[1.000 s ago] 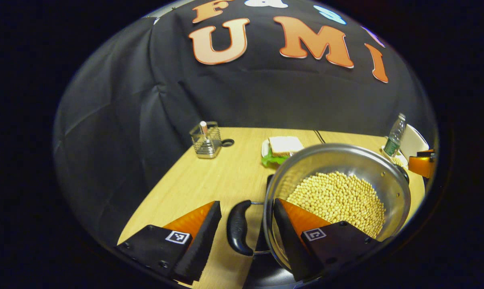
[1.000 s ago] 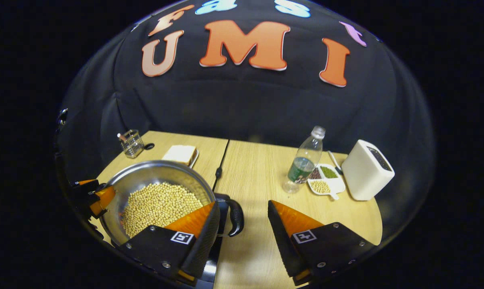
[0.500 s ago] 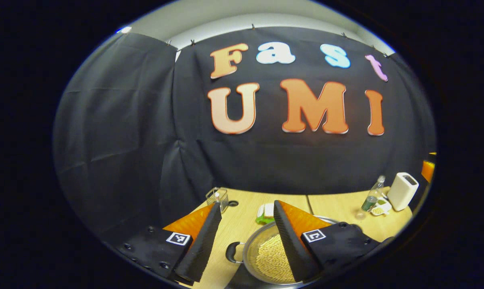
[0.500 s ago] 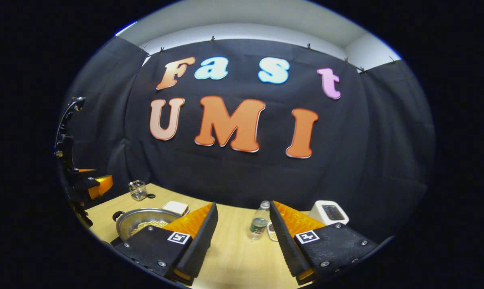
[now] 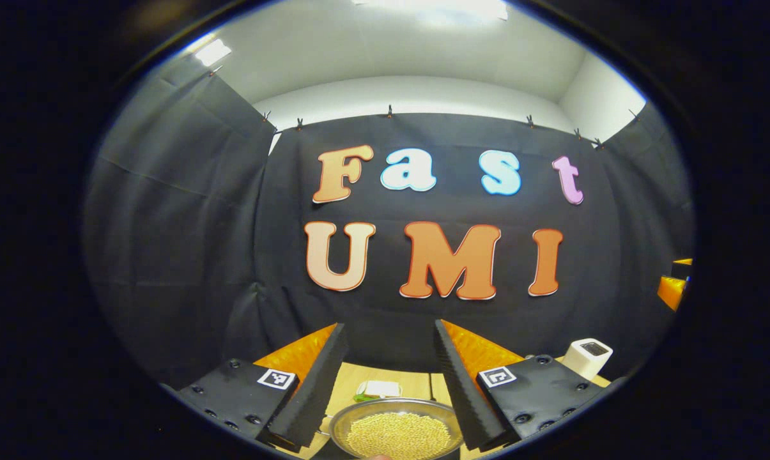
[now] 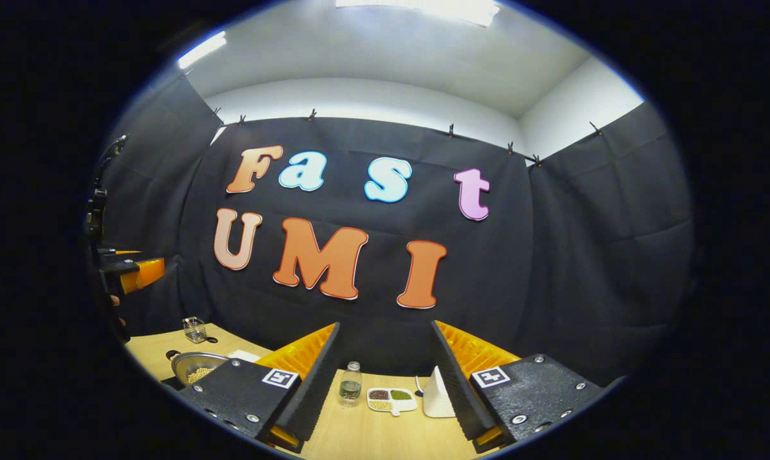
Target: First push the handle of the pot to place it horizontally, then grasp the pot with both hands and set it on the induction cooktop.
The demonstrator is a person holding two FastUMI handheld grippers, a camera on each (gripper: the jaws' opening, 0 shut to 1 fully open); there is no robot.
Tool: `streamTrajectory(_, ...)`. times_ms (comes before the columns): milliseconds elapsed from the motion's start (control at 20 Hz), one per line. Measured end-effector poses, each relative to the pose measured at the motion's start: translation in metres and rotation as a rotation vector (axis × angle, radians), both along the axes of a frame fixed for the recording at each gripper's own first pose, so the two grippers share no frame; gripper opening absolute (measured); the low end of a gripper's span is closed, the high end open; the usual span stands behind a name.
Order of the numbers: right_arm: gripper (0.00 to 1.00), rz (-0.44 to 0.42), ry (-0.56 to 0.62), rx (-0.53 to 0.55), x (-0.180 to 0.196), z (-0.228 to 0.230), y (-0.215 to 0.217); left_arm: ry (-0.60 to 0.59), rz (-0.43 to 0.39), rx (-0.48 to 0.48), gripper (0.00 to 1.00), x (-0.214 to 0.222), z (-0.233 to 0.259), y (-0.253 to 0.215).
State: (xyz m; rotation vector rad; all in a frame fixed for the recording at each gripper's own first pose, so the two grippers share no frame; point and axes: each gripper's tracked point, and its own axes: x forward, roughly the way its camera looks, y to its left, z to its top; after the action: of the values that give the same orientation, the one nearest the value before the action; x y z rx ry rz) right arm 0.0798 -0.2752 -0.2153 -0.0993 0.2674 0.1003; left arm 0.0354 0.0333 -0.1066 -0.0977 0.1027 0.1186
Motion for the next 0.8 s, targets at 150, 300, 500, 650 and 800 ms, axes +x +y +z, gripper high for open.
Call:
streamTrajectory(150,0.86,-0.006,-0.059,-0.027,-0.011,0.016,-0.024,-0.053,-0.005,-0.037,0.92,-0.017,0.024,-0.001)
streamTrajectory(300,0.86,0.007,-0.09,-0.023,-0.017,0.031,-0.033,-0.109,0.03,-0.037,0.92,-0.027,0.046,0.007)
streamTrajectory(500,0.87,0.029,-0.07,0.004,-0.018,0.041,-0.04,-0.09,0.052,-0.025,0.92,-0.035,0.049,0.012)
streamTrajectory(650,0.87,0.009,-0.102,0.007,-0.009,0.055,-0.049,-0.072,0.028,-0.03,0.92,-0.038,0.059,0.002)
streamTrajectory(800,0.87,-0.009,-0.13,-0.001,-0.009,0.063,-0.058,-0.077,-0.007,-0.038,0.9,-0.043,0.069,-0.016)
